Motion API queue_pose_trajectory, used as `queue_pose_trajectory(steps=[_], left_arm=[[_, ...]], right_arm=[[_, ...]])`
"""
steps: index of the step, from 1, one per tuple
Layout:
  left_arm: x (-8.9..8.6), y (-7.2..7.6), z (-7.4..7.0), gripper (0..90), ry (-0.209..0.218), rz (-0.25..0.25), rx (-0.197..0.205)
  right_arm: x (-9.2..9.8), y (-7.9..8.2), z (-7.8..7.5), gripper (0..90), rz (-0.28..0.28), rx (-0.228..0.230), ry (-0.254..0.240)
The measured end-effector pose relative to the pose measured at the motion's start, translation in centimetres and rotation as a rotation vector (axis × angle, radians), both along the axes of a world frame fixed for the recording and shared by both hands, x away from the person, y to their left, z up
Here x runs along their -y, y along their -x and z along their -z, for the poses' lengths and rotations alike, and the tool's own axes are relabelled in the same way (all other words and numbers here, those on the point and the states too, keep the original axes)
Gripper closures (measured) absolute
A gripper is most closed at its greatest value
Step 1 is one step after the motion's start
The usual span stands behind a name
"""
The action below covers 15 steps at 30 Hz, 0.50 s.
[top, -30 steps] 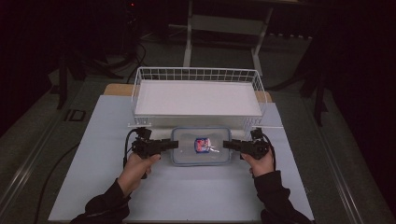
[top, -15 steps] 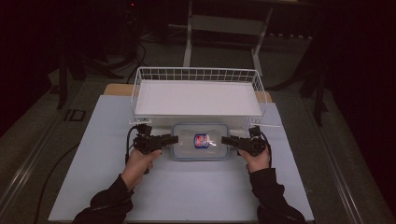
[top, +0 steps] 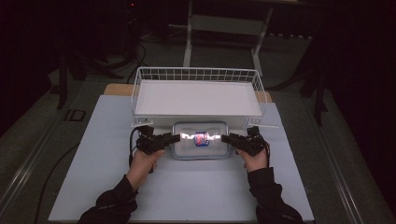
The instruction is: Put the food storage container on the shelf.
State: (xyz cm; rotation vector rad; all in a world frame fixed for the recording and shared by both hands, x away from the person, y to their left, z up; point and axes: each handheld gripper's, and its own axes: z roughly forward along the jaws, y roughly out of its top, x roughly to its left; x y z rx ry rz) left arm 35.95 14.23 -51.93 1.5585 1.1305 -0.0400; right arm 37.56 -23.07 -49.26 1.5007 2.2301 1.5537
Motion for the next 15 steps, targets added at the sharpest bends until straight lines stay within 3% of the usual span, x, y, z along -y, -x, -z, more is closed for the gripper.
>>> queue_pose_trajectory(steps=[2, 3, 4, 8, 10, 15], left_arm=[[0.11, -0.04, -0.05, 50.2, -0.005, -0.017, 0.013], [0.29, 0.05, -0.14, 49.3, 0.007, -0.032, -0.002], [0.12, -0.14, -0.09, 48.7, -0.032, -0.044, 0.024], [0.49, -0.02, -0.27, 46.1, -0.046, -0.071, 0.04], [0.61, -0.06, -0.34, 45.0, -0.082, -0.097, 0.069], [0.76, -0.43, -0.12, 44.2, -0.072, -0.129, 0.068]], right_arm=[[-0.17, 0.07, -0.07, 48.1, 0.013, 0.02, 0.02], [-0.22, 0.04, 0.01, 46.5, 0.026, 0.023, 0.023], [-0.25, 0.03, 0.09, 46.4, 0.036, 0.024, 0.017], [-0.37, -0.08, 0.26, 45.1, 0.067, 0.035, 0.009], [-0.5, -0.12, 0.19, 44.6, 0.079, 0.036, 0.017], [-0.74, -0.3, 0.19, 42.6, 0.119, 0.025, 0.015]])
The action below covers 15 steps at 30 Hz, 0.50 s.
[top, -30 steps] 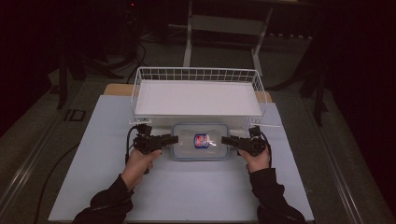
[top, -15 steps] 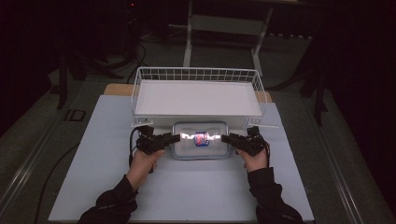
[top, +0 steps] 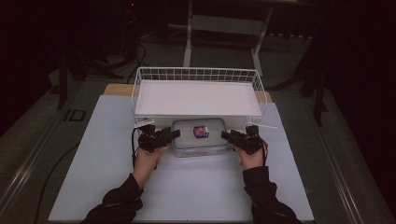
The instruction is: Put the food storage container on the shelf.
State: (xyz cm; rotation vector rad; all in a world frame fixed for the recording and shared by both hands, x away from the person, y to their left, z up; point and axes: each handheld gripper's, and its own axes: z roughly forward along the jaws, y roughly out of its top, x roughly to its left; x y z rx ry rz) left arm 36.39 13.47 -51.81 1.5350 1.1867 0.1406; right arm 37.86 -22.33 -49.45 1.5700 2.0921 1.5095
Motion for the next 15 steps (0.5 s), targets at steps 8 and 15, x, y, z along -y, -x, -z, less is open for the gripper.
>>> queue_pose_trajectory(steps=[8, 15], left_arm=[[0.1, 0.1, -0.6, 44.0, -0.015, -0.015, 0.008], [-0.6, 1.0, -1.8, 42.0, -0.026, 0.014, 0.007]], right_arm=[[-0.1, 0.1, -0.1, 40.1, 0.009, 0.021, 0.032], [0.5, 1.4, -0.8, 39.8, 0.011, 0.048, 0.045]])
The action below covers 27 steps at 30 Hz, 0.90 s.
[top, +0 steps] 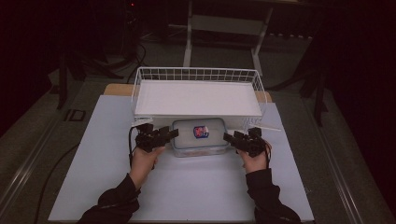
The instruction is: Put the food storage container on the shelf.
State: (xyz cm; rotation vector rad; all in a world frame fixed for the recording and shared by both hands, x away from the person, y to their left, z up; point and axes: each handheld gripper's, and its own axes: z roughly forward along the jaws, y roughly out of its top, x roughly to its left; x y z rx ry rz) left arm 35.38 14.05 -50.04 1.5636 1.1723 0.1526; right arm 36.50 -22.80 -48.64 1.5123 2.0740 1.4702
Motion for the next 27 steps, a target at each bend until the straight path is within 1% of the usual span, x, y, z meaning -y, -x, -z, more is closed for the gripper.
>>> queue_pose_trajectory(steps=[2, 3, 4, 5, 6, 9, 10, 11, 14, 16, 17, 18, 19, 20, 22, 23, 24, 25, 27], left_arm=[[-0.1, 0.2, -0.2, 39.7, -0.013, 0.022, -0.016], [-0.2, 0.4, -0.3, 39.5, -0.02, 0.026, -0.014], [-0.3, 0.6, -0.4, 38.7, -0.027, 0.029, -0.016], [-0.4, 0.8, -0.4, 38.1, -0.02, 0.029, -0.028], [-0.6, 1.0, -0.5, 38.0, -0.019, 0.029, -0.031], [-1.0, 1.6, -0.6, 38.0, -0.02, 0.034, -0.03], [-1.2, 1.9, -0.7, 37.9, -0.028, 0.038, -0.029], [-1.3, 2.2, -0.7, 38.0, -0.025, 0.046, -0.026], [-1.4, 3.1, -0.8, 37.9, -0.028, 0.064, -0.033], [-1.4, 3.7, -1.0, 37.9, -0.04, 0.079, -0.03], [-1.4, 3.9, -1.0, 37.9, -0.038, 0.088, -0.026], [-1.4, 4.3, -1.1, 36.6, -0.043, 0.101, -0.021], [-1.4, 4.5, -1.2, 35.9, -0.038, 0.106, -0.021], [-1.4, 4.9, -1.2, 35.5, -0.03, 0.119, -0.018], [-1.5, 5.4, -1.1, 33.6, -0.019, 0.134, -0.017], [-1.5, 5.6, -1.1, 31.9, -0.013, 0.144, -0.016], [-1.6, 5.9, -1.0, 29.8, 0.003, 0.158, -0.006], [-1.5, 6.1, -0.9, 29.4, 0.006, 0.158, -0.002], [-1.5, 6.4, -0.7, 29.4, 0.0, 0.153, -0.013]], right_arm=[[0.1, 0.4, -0.3, 41.0, -0.014, 0.006, -0.004], [0.2, 0.8, -0.4, 42.0, -0.02, 0.014, -0.001], [0.2, 0.9, -0.5, 42.5, -0.029, 0.013, -0.003], [0.2, 1.3, -0.5, 43.0, -0.038, 0.011, 0.002], [0.2, 1.5, -0.6, 43.4, -0.041, 0.014, 0.005], [0.1, 2.4, -0.8, 43.4, -0.055, 0.021, 0.013], [0.1, 2.6, -0.8, 43.4, -0.057, 0.023, 0.011], [0.0, 3.0, -0.8, 44.5, -0.061, 0.027, 0.013], [-0.5, 3.8, -0.9, 47.1, -0.083, 0.029, 0.012], [-0.8, 4.2, -0.9, 50.5, -0.102, 0.029, 0.007], [-1.1, 4.5, -0.9, 55.0, -0.116, 0.034, 0.006], [-1.3, 4.6, -0.9, 57.6, -0.126, 0.034, 0.007], [-1.7, 4.8, -0.9, 61.2, -0.145, 0.036, 0.015], [-1.8, 4.9, -0.8, 63.9, -0.15, 0.034, 0.018], [-2.3, 5.1, -0.7, 72.3, -0.173, 0.026, 0.02], [-2.6, 5.3, -0.6, 78.3, -0.183, 0.025, 0.019], [-2.8, 5.3, -0.6, 80.8, -0.19, 0.021, 0.022], [-3.1, 5.4, -0.5, 85.9, -0.197, 0.018, 0.034], [-3.7, 5.4, -0.2, 89.7, -0.205, 0.01, 0.045]])
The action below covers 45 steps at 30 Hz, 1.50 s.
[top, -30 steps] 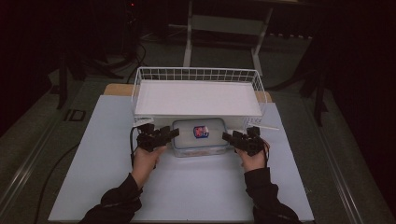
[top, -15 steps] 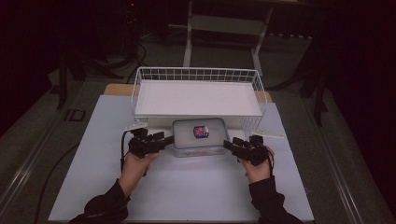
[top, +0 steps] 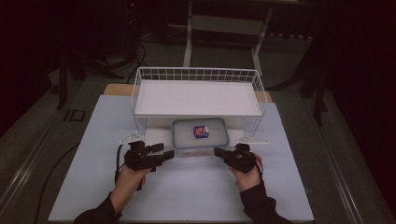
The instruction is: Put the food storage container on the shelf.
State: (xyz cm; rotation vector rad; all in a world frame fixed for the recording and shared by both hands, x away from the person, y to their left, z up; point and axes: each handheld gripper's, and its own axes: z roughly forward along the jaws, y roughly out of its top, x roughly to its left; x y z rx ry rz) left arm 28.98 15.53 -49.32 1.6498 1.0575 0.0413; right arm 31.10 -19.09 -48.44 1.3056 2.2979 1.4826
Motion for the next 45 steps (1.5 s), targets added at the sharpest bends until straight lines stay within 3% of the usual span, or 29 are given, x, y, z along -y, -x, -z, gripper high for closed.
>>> queue_pose_trajectory(steps=[3, 6, 10, 16, 22, 30, 45], left_arm=[[0.0, 0.5, 0.4, 26.0, 0.005, 0.023, 0.013], [0.2, 0.7, 0.6, 13.3, 0.001, 0.046, 0.009], [0.4, 1.0, 0.7, 0.0, -0.042, 0.031, 0.038], [0.2, 1.2, 0.7, 0.0, -0.041, 0.004, 0.066], [0.1, 1.1, 1.0, 0.0, -0.028, -0.001, 0.065], [0.1, 1.1, 1.1, 0.0, -0.027, -0.003, 0.075], [0.3, 1.2, 1.3, 0.0, -0.057, 0.011, 0.086]], right_arm=[[-0.9, -0.1, 0.4, 89.9, -0.023, -0.002, 0.031], [-1.9, -0.3, 0.9, 89.9, -0.031, -0.012, 0.041], [-3.0, -0.6, 1.4, 90.0, -0.045, -0.018, 0.048], [-4.2, -1.1, 2.0, 90.0, -0.046, -0.02, 0.069], [-4.4, -2.2, 2.3, 90.0, -0.011, -0.03, 0.045], [-5.0, -3.7, 2.8, 89.9, 0.007, -0.031, 0.06], [-6.2, -5.7, 2.9, 89.9, 0.047, -0.002, 0.064]])
